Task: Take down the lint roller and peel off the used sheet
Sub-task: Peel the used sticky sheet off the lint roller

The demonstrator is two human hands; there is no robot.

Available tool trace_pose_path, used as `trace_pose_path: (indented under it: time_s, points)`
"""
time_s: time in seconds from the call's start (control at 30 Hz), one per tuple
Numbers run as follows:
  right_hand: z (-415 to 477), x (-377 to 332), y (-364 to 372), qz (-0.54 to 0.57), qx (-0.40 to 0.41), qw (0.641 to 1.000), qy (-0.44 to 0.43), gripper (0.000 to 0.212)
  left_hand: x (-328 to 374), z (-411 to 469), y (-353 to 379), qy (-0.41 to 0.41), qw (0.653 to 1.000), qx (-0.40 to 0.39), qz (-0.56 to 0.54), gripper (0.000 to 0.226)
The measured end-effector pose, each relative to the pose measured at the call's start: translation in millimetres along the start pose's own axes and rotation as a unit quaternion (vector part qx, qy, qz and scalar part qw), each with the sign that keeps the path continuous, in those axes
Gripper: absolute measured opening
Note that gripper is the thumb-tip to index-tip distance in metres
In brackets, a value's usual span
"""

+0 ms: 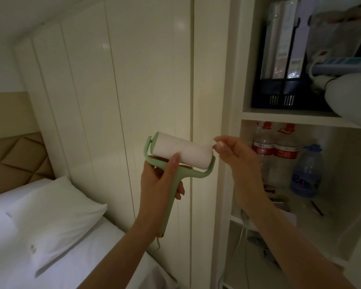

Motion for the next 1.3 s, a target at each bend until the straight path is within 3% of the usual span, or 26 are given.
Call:
trace_pose_path:
  time_s: [0.27,0.43,0.63,0.9,1.07,1.3]
  points:
    - [6.1,4.5,2.9,0.018,-0.002,0.997,0.072,0.007,-4.3,4.5,-0.5,-0.006,1.0,-0.004,0.011,0.052]
    - [10.9,10.2,3.5,-0.005,-0.097,0.976,0.195,0.055,-9.0,4.8,-3.7,-0.007,1.0,-0.011,0.011,0.049]
    - [12.2,10.7,4.2,0.046,-0.056,0.979,0.189,0.004,-13.4,7.0,-4.8,-0.008,1.0,-0.019,0.022,0.047]
    - [26.8,10.7,-9.1,0.071,0.014,0.982,0.177,0.006,-19.2,5.9,-5.3,-0.02,0.996,-0.08,0.039,0.04]
    - [26.2,11.3,-16.4,0.076,0.03,0.98,0.18,0.004,-24.4,6.5,-5.9,-0.048,0.994,-0.087,0.045,0.047]
    - [26.7,13.9,-21.2,0.107,0.001,0.984,0.142,0.005,-31.4,8.9,-5.8,-0.063,0.99,-0.097,0.078,0.034]
Point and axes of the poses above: each hand's wrist, its own z-axis towards the middle knuckle, its own y-axis out of the palm, x = y × z, the point moved 2 cm from there along z, towards the middle knuckle, and after that the axes turned 4 degrees about x, right-handed, at the moved point
